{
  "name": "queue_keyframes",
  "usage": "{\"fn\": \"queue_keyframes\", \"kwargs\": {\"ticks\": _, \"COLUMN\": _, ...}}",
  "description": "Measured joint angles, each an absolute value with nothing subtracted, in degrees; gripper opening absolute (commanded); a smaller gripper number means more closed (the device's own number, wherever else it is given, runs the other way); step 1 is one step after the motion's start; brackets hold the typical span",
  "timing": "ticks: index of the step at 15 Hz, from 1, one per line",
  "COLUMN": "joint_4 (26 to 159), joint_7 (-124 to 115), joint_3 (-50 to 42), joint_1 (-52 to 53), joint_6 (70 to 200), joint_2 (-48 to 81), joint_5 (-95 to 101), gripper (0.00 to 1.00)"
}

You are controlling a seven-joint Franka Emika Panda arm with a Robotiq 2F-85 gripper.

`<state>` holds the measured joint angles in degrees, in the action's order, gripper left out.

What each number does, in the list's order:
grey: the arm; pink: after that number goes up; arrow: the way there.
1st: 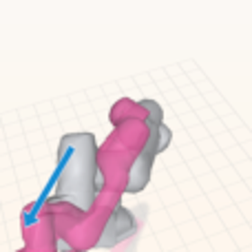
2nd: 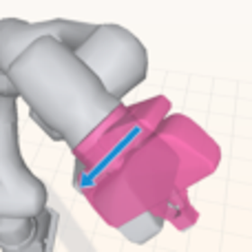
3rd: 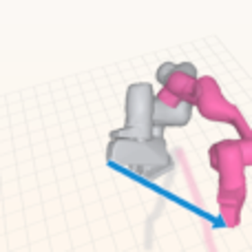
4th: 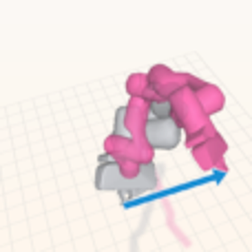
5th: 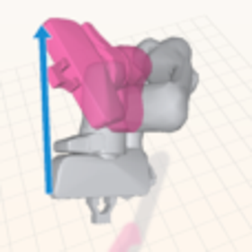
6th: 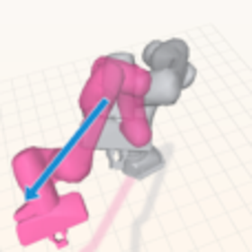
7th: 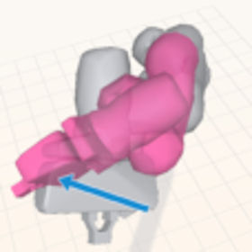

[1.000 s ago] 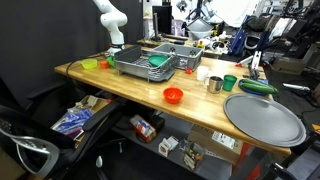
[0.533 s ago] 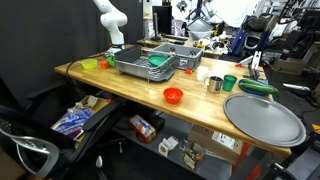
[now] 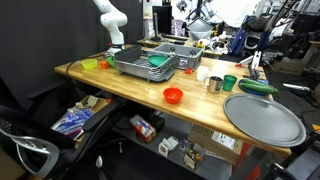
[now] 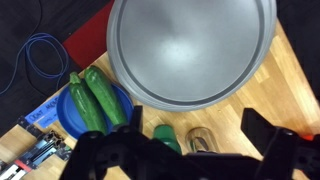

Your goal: Move the zucchini from the blue plate to the grey plate

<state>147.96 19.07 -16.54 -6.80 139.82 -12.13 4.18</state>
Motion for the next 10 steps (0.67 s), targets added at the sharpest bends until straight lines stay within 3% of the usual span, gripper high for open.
{"fn": "queue_keyframes", "kwargs": {"ticks": 10, "joint_4": 139.2, "joint_7": 18.3, "joint_3": -15.1, "joint_1": -8.5, "joint_6": 145.0, "joint_2": 7.0, "joint_5": 11.6, "gripper": 1.0}}
